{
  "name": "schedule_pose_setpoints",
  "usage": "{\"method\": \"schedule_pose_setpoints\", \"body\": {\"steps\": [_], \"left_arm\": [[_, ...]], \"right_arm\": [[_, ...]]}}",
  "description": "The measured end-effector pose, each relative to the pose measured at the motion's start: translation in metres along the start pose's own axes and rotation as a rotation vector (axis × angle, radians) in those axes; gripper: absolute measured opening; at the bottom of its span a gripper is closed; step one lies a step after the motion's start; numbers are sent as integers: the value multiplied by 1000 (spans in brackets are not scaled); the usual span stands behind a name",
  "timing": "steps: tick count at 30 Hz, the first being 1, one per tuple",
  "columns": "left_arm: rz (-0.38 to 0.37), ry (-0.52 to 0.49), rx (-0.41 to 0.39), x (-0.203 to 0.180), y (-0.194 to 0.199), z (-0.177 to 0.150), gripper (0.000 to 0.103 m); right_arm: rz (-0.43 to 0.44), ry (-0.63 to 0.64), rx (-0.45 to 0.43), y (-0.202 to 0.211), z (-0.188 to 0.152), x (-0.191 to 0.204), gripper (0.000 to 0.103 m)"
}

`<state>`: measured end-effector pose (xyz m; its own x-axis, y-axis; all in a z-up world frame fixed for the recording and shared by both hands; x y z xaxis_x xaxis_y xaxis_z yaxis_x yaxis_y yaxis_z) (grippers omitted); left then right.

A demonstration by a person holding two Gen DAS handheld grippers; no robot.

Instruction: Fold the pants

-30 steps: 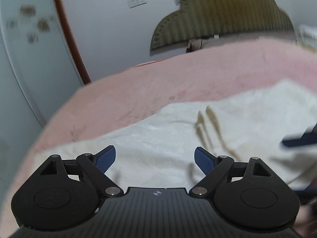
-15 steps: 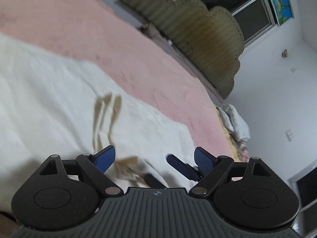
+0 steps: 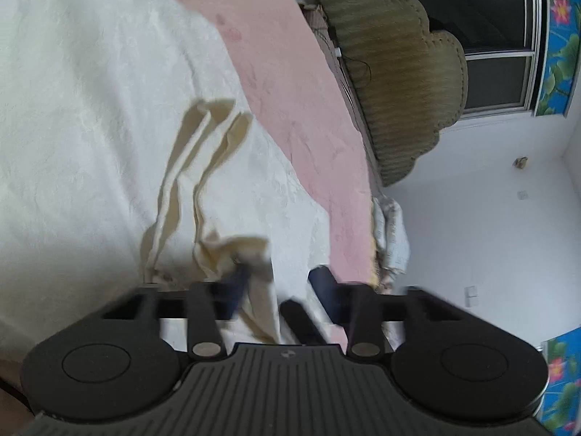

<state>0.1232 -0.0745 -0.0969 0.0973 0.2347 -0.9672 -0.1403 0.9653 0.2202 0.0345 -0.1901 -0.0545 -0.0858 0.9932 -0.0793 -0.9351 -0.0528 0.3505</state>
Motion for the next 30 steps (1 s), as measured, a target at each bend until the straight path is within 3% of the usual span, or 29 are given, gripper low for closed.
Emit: {"method": "schedule_pose_setpoints", "body": {"steps": [3,5,8,10,11,12,14,21,26,30], "left_arm": [[-40,25,6,3,-1,-3,4],[-1,-25,-2,2,1,-5,3],[1,-44,-13,0,7,-8,4],[7,-41,-23,0,12,-5,8],[10,-38,-34,1,17,-4,15],[10,-31,-40,2,21,-3,34],[-8,-5,-69,5,30,2,59],[16,-28,-78,-1,42,2,60],[14,-23,-65,-1,45,0,63],[22,-16,-41,1,36,-3,67]], "right_arm": [[-14,-100,49,-9,-1,-18,61],[-61,-67,87,-18,-7,-19,61],[-52,-72,84,-17,-7,-15,61],[-31,-113,74,-13,-3,-17,61],[0,-126,71,-10,-1,-18,61],[29,-122,64,-6,1,-16,61],[59,-51,44,2,3,-5,61],[102,201,60,-4,-12,50,60],[-19,295,69,-17,-20,51,60],[-106,246,54,-21,-16,32,60]]}}
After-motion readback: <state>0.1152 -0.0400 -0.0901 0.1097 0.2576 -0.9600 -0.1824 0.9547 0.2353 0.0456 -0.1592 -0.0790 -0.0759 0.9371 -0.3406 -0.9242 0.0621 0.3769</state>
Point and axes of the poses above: each gripper's, at about its wrist camera, not at the fingertips, and y roughly against the way its jaws point, x to its left, z to its top, the point moved 9 cm from there along -y, roughly the way its jaws point, and after that the axes turned 11 degrees about -z, right-handed, at the moved point
